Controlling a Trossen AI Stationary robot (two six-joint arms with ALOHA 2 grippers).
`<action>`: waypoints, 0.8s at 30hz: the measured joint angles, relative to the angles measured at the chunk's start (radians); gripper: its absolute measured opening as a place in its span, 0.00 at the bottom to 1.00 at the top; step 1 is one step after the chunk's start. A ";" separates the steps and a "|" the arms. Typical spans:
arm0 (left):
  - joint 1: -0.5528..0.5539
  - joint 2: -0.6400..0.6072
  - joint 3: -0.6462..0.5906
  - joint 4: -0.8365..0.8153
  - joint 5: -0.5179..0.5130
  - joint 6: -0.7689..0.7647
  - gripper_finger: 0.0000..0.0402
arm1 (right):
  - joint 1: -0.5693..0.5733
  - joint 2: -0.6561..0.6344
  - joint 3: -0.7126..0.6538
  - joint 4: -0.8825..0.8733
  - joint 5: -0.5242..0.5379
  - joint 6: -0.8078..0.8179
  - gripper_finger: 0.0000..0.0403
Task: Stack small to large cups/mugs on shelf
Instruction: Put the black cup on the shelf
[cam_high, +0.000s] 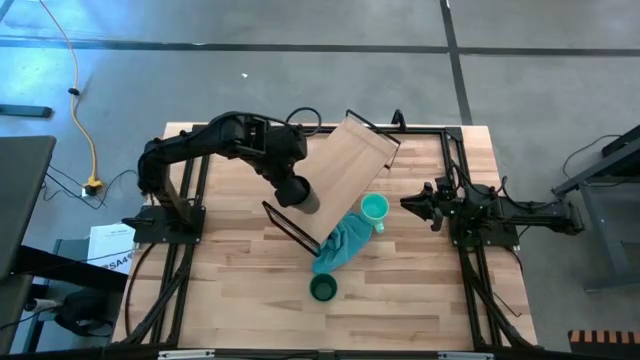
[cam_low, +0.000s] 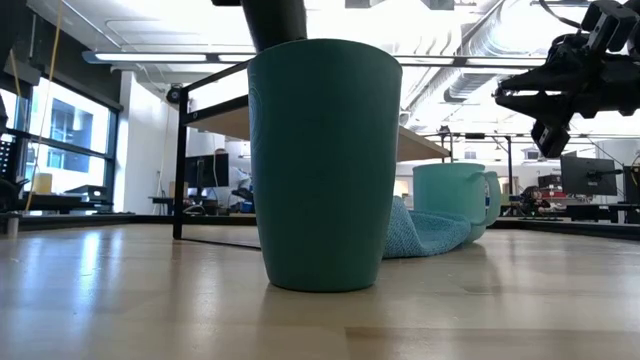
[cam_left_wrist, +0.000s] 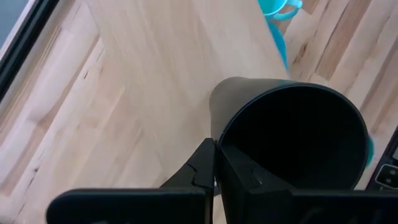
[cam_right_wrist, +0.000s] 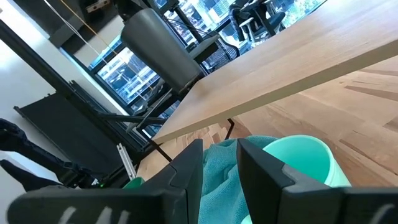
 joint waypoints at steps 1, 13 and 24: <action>0.000 -0.012 -0.020 -0.002 -0.001 0.000 0.00 | 0.000 0.000 0.000 0.000 0.000 0.000 0.22; 0.000 -0.049 -0.071 -0.002 -0.001 -0.039 0.00 | 0.000 0.000 0.000 0.000 0.008 -0.002 0.22; -0.001 -0.049 -0.070 0.023 0.012 -0.064 0.00 | 0.000 0.000 0.000 0.000 0.008 0.001 0.22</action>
